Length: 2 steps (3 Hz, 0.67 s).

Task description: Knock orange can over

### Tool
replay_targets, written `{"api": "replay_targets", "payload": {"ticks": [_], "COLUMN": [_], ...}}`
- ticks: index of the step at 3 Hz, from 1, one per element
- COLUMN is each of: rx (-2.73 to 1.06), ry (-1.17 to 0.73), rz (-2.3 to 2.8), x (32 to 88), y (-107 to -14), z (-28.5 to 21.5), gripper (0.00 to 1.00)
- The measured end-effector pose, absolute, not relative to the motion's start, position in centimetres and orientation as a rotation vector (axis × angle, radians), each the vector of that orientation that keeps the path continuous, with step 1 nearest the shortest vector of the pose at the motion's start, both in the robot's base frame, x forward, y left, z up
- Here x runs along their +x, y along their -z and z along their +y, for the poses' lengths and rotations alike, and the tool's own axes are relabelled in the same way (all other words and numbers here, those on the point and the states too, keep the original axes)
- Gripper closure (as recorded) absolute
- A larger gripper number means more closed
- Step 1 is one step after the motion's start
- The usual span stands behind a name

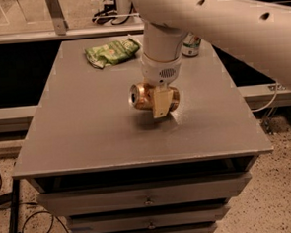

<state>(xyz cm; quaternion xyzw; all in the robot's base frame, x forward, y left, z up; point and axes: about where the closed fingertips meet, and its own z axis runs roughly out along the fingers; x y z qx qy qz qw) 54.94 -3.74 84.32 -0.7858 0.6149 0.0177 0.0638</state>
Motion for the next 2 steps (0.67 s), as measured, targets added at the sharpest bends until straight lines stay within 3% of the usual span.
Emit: {"api": "replay_targets", "payload": {"ticks": [2], "rx": [-2.427], "ry": [-0.072], "rz": [1.797], "x": [54.25], "y": [-83.83], "z": [-2.12], "gripper": [0.13]}}
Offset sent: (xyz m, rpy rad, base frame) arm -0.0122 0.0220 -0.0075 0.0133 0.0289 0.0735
